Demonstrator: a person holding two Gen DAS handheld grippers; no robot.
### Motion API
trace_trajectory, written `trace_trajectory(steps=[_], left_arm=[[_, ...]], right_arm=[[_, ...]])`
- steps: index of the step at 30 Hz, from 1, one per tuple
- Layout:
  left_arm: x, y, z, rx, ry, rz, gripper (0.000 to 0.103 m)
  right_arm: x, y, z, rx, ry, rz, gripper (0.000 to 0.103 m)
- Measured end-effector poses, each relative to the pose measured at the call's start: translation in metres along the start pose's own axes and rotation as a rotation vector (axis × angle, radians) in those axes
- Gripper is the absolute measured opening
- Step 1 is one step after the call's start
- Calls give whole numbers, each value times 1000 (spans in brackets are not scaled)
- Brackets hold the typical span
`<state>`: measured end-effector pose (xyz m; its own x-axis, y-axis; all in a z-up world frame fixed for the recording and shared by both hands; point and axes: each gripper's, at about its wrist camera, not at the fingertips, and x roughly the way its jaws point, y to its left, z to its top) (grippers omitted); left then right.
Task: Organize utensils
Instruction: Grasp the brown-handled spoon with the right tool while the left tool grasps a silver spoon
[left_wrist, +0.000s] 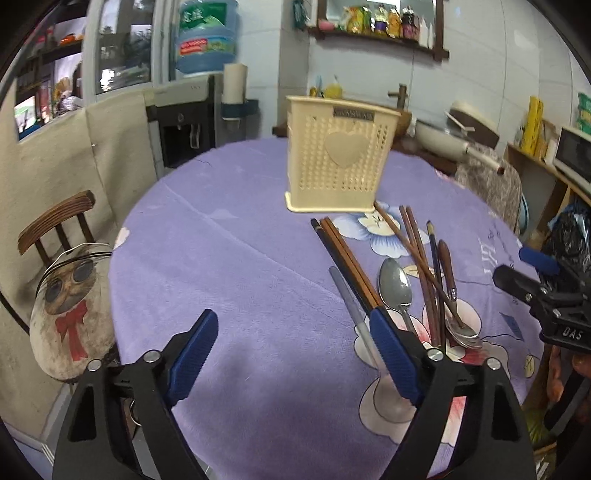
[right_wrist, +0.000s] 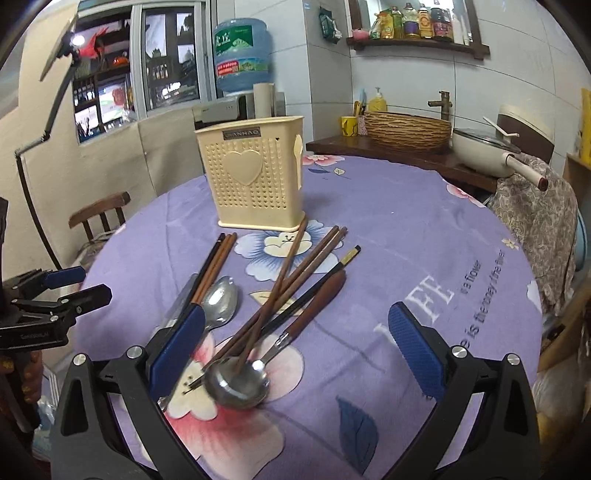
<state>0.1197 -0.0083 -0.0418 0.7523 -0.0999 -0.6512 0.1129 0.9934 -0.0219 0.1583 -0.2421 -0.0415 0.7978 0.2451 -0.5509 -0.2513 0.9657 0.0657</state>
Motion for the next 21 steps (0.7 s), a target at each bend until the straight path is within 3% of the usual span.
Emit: trace_trajectory(steps=[3,8,12,17,21], left_arm=[[15,-8,5,43,43,14,74],[31,-11,11,24,82,-11,71],[37,-10,15,18,95,5,67],[47,-11,20,8,126,5,53],[50,-12,21,9,133,6,52]], right_arm=[[20,-8,7,15,65,-35,92],[51,-22,8,94,183,-60,70],[69,-28,11,144,226,-85,55],[89,-28,18,172,259,-104,41],[102,-29,21,198,293,-92,29]])
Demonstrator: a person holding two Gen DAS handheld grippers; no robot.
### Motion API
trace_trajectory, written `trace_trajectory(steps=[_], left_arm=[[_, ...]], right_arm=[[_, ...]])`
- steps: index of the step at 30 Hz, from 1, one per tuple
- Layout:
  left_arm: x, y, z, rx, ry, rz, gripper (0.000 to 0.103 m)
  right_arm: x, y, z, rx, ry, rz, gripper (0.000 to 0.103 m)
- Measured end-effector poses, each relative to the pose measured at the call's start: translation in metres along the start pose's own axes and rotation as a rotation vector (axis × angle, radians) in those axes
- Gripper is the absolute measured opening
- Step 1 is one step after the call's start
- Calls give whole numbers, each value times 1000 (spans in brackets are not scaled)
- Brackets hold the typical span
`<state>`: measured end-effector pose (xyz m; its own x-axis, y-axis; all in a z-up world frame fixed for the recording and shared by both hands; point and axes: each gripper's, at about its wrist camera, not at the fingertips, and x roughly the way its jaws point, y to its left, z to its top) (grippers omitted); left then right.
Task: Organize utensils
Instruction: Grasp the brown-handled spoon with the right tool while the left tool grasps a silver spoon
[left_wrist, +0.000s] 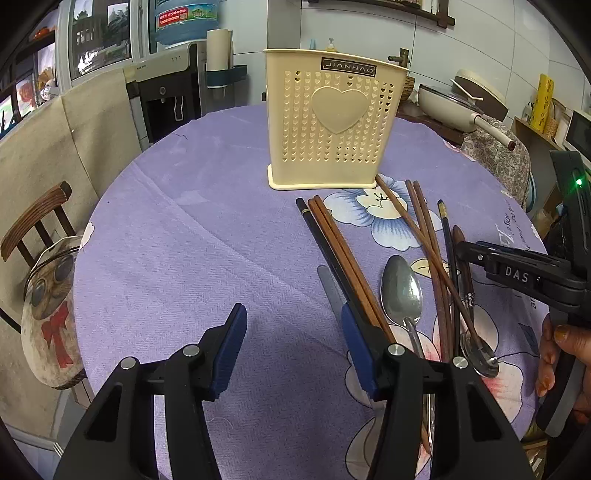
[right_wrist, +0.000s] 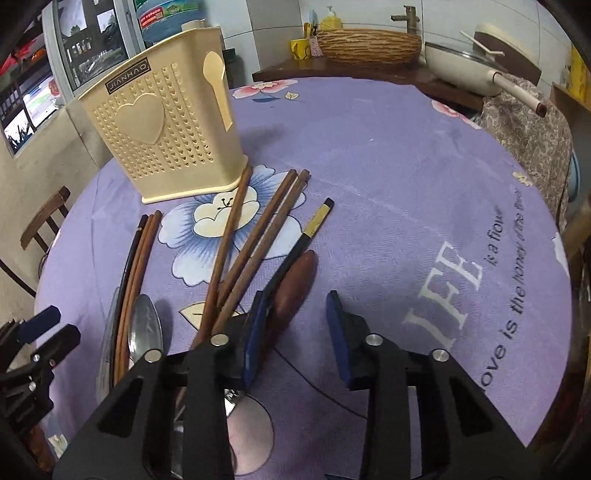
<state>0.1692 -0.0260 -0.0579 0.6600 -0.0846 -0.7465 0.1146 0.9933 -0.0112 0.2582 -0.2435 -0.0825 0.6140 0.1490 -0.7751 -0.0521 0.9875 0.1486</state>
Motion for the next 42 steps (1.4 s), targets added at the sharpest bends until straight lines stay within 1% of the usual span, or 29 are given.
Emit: trace_trajectory(steps=[4,9,14,15,20,26,29,32,36,42], left_arm=[[3,-1,0,0,9,6,52],[7,-5,-1,15,20,10,52],[9,-14,2,35,29,8,52],[10,-16,3,40,33,9,51],[15,-24,-2,54,85,10,33],[16,-32,-5,60,123,1,31],[20,-35,-6,60,131,25,28],[23,-34,-2,44,147,27,24],[29,-34,8,24,167,31,21],[40,-26,22,-37,187,7,16]], right_arm=[[6,3,3,19,14,15,22],[11,9,7,-6,21,9,21],[12,6,9,-20,28,36,20],[12,5,9,-23,28,39,20],[9,6,7,-45,21,52,17],[8,11,5,-64,10,50,17],[7,12,4,-69,7,48,17],[8,12,3,-67,7,54,17],[9,13,2,-71,7,57,17],[10,13,3,-79,11,67,17]])
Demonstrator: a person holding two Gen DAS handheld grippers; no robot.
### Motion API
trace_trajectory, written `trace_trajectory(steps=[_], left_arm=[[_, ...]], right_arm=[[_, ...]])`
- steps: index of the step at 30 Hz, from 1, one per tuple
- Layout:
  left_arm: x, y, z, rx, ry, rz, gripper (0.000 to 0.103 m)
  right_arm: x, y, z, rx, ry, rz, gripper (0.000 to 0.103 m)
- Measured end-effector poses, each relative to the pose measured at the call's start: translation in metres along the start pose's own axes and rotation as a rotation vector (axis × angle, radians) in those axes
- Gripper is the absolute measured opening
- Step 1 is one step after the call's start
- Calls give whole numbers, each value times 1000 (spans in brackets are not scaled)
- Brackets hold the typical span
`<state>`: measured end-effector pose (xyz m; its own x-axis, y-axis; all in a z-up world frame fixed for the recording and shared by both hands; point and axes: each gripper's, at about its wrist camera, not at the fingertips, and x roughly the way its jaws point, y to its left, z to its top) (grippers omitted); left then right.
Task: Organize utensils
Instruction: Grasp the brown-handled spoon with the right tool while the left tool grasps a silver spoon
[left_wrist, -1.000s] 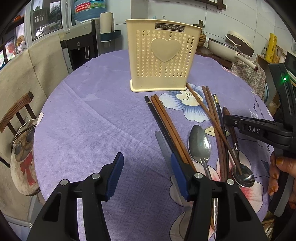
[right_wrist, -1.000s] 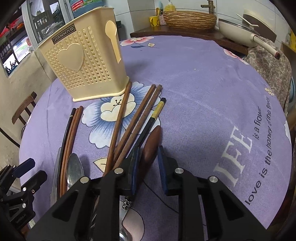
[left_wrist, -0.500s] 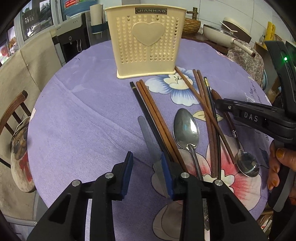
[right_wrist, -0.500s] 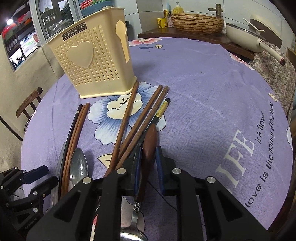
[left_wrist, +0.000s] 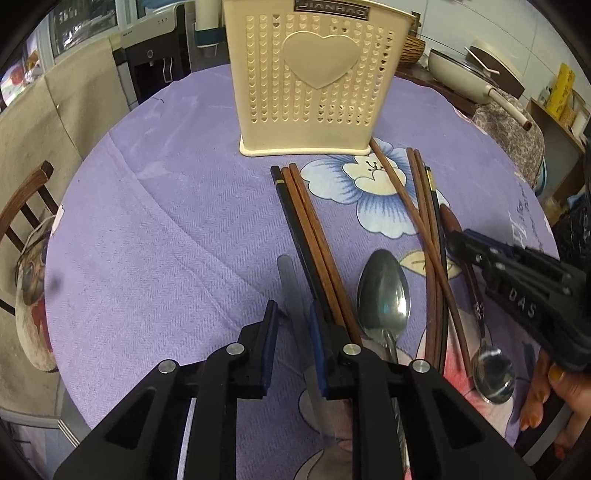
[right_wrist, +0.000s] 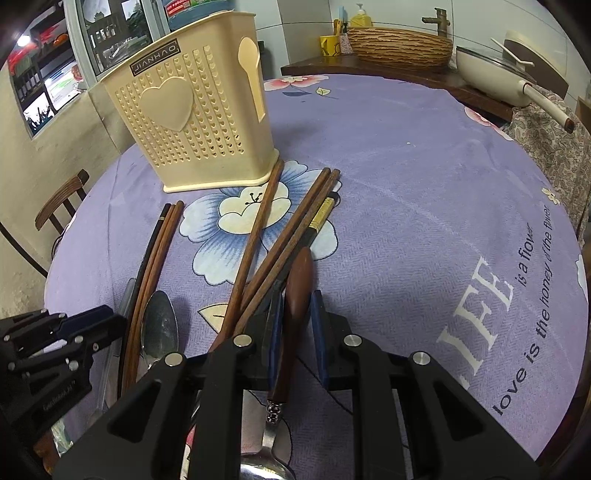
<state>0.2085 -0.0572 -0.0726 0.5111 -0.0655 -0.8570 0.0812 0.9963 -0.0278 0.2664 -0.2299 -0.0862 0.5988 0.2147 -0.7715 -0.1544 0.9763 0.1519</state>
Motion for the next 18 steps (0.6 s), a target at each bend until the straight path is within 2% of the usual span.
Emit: trace_trajectory(steps=[6,18], left_arm=[[2,-4,-2,-1,-9,22,13],[3,0,4,-20,-9,-15,9]], right_arm=[[0,-2,0,7,-6,16,16],[-12,-9,2,26,-55,28,16]])
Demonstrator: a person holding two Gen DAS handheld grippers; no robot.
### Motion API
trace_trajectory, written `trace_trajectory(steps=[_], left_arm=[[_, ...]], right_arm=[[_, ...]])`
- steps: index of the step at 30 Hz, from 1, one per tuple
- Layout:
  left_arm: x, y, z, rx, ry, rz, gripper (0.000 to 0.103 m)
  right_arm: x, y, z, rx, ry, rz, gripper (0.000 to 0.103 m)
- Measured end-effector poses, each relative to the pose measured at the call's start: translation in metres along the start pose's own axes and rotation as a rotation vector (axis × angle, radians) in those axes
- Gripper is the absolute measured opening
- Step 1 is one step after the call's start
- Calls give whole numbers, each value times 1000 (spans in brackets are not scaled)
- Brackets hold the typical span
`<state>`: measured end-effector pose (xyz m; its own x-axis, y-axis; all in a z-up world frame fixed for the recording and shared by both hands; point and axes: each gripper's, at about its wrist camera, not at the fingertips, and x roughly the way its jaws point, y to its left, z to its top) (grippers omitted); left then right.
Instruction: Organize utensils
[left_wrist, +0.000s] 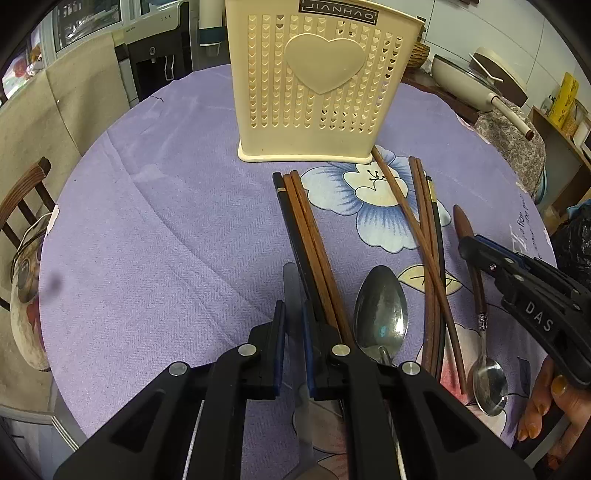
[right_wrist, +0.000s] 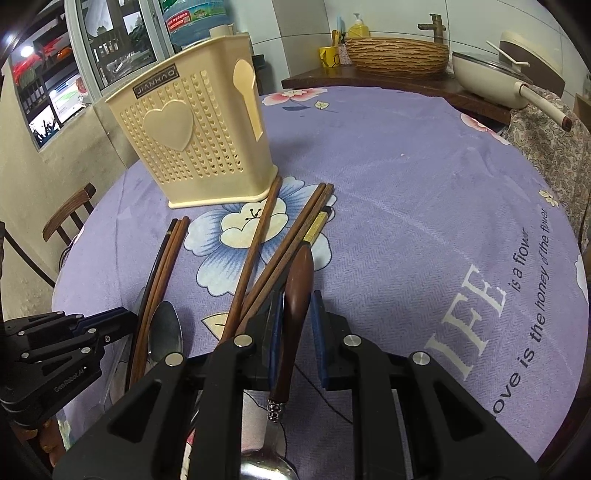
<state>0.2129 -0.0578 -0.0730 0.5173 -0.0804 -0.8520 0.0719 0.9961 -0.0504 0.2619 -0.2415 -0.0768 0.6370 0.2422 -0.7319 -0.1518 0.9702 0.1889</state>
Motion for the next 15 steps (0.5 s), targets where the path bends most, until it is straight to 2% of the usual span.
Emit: trace_trajectory(steps=[4,7,15], left_arm=[[-11,3,2,-6,-38,-18,9],[-29,3,4,3,-104,-12,9],[-78,14,11,-13,-259,-84,9]], right_arm=[[-12,-6,2,10,-33,19,16],[-25,-8,3,11,-69,34,16],[-70,-14,10,-2,-174,121,16]])
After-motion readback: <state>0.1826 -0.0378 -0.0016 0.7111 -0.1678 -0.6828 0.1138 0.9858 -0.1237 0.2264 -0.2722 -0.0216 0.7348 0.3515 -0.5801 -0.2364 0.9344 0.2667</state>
